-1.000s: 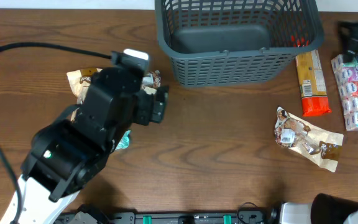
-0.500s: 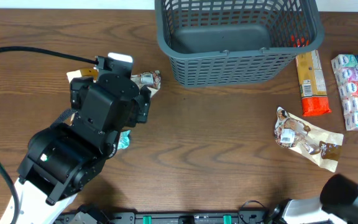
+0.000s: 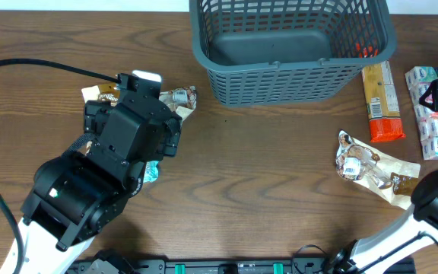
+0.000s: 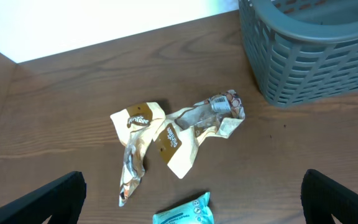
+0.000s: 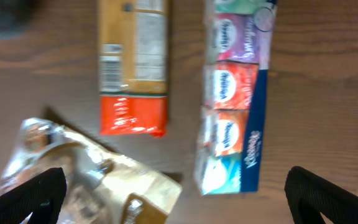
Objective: Pack container
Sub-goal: 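Grasp the strip of tissue packs with the right gripper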
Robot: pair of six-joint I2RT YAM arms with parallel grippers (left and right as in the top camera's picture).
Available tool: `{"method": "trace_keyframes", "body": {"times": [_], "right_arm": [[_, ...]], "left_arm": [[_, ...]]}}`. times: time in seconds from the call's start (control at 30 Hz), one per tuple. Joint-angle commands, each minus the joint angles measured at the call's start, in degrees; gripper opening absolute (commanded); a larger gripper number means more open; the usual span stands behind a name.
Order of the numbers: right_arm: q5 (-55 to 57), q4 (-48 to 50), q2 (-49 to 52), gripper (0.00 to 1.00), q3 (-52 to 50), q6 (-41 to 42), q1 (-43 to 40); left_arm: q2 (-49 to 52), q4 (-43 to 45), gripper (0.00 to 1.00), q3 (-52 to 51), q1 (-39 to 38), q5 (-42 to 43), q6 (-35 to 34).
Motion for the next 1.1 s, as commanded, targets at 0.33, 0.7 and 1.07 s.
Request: {"method": "trace_keyframes", "body": {"times": [0.33,0.7,1.07], "right_arm": [[8.8,7.2,9.9,0.99,-0.2,2.1,-0.7],[12.4,8.9,16.4,0.99,-0.2,2.7,-1.5],[8.9,8.7,20.4,0.99,-0.3,3.4,-4.4]], "left_arm": [[2.3,-4.4,0.99,0.3,0.1,-1.2,0.3],[4.2,-4.5,0.99,0.3,0.1,-1.2,0.3],[6.2,-4.7,0.99,0.3,0.1,-1.2,0.3]]}}
